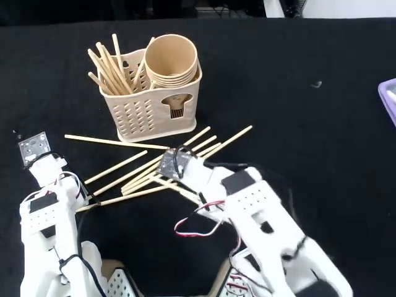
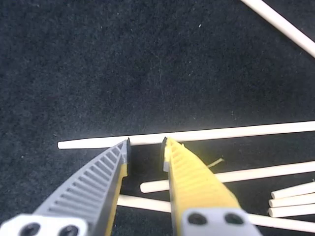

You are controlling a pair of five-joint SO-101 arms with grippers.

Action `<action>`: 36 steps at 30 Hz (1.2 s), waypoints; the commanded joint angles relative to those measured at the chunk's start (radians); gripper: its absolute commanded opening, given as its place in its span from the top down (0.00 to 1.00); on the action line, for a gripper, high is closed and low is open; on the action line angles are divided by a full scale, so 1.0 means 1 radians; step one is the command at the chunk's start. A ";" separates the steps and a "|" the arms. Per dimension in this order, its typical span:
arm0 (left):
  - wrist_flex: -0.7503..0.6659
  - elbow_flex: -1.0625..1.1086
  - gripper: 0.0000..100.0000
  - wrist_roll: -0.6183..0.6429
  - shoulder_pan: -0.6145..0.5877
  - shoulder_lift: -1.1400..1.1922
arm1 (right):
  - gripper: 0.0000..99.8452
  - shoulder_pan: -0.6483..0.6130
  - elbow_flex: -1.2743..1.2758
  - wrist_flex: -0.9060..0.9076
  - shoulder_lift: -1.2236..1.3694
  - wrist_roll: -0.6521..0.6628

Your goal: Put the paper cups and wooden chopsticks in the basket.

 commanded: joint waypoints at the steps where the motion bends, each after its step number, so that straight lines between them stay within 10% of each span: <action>1: -0.012 -0.016 0.87 0.005 -0.005 -0.012 | 0.99 0.014 -0.087 0.092 -0.151 0.008; 16: -0.012 -0.016 0.87 0.005 -0.007 -0.012 | 0.99 0.020 0.185 -0.021 -0.183 -0.041; 24: -0.012 -0.016 0.87 0.005 -0.005 -0.012 | 0.76 0.014 0.197 -0.078 -0.108 -0.048; 36: -0.012 -0.016 0.87 0.005 -0.005 -0.011 | 0.84 0.012 0.151 -0.215 0.124 -0.049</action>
